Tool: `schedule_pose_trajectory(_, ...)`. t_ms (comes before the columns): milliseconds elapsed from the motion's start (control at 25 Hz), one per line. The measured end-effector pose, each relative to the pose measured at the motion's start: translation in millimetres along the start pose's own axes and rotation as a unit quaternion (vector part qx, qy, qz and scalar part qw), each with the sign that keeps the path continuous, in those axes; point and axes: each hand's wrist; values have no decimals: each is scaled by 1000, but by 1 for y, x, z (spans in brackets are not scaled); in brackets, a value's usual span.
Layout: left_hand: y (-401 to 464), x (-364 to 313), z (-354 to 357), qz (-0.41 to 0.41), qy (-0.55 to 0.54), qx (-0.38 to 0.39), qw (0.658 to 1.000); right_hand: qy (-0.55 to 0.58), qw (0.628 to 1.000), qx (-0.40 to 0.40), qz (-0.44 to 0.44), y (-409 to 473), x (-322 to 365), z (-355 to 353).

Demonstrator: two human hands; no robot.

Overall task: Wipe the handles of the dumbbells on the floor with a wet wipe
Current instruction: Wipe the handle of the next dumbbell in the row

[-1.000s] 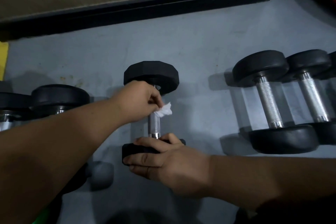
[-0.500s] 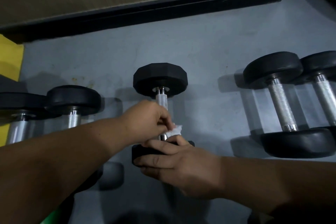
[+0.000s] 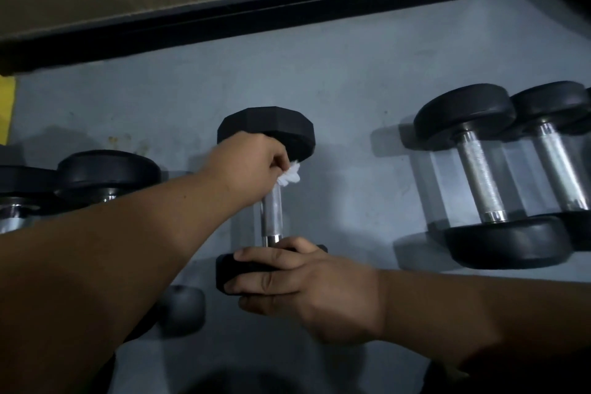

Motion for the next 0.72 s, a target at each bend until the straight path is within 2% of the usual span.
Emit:
schedule_pose_trajectory(120, 6, -3, 3, -36, 39, -40, 998, 17, 1000, -4, -1, -2, 0, -1)
schedule_pose_trajectory(240, 2, 2, 7, -28, -17, -48, 998, 12, 1000, -5, -1, -2, 1, -1)
schedule_pose_trajectory(440, -28, 4, 19, 2, -72, 62, 995, 29, 999, -20, -8, -4, 0, -1)
schedule_pose_trajectory(560, -51, 4, 24, 14, -147, 166, 975, 40, 998, -37, -17, -5, 0, 0)
schedule_pose_trajectory(640, -53, 7, 21, 18, -130, 204, 970, 49, 998, -44, -19, -7, -1, 1)
schedule_pose_trajectory(720, -48, 6, 19, 41, -46, 200, 978, 64, 997, -42, -12, -9, -3, 1)
Point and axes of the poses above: each hand's wrist, its own y-axis towards the middle knuckle, its own z-axis out of the palm, x = y × z, and after that the axes turned 13 degrees about x, right-handed
